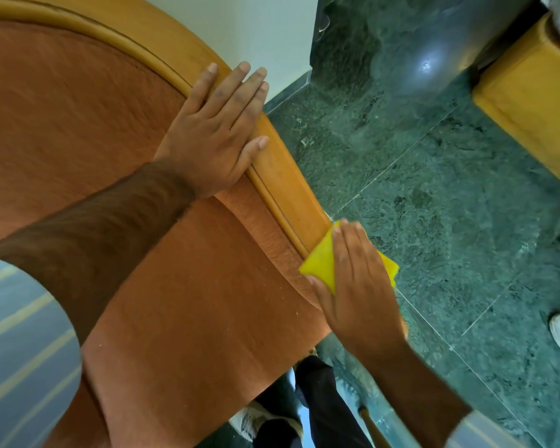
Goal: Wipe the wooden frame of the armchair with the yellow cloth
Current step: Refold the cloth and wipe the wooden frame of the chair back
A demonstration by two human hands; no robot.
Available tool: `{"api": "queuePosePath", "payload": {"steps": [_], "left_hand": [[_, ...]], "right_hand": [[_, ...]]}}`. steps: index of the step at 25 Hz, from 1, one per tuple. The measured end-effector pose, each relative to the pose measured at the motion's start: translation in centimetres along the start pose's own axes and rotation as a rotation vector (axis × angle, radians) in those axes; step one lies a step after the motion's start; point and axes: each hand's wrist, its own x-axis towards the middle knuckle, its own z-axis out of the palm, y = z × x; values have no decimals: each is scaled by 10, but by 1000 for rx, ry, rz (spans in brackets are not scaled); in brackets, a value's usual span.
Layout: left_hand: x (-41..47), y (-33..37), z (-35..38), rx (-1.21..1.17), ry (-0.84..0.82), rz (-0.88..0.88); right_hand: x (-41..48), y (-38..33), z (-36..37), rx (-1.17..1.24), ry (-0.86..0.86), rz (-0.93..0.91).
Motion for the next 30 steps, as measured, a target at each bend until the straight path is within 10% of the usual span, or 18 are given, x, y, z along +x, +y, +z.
{"api": "queuePosePath", "payload": {"steps": [8, 20, 30], "left_hand": [[-1, -1, 0, 2, 3, 6], [0, -1, 3, 6, 19, 9], [0, 0, -1, 0, -3, -8]], "right_hand": [[-70, 19, 1, 19, 24, 107], [149, -68, -3, 264, 299, -48], [-36, 23, 0, 73, 13, -7]]}}
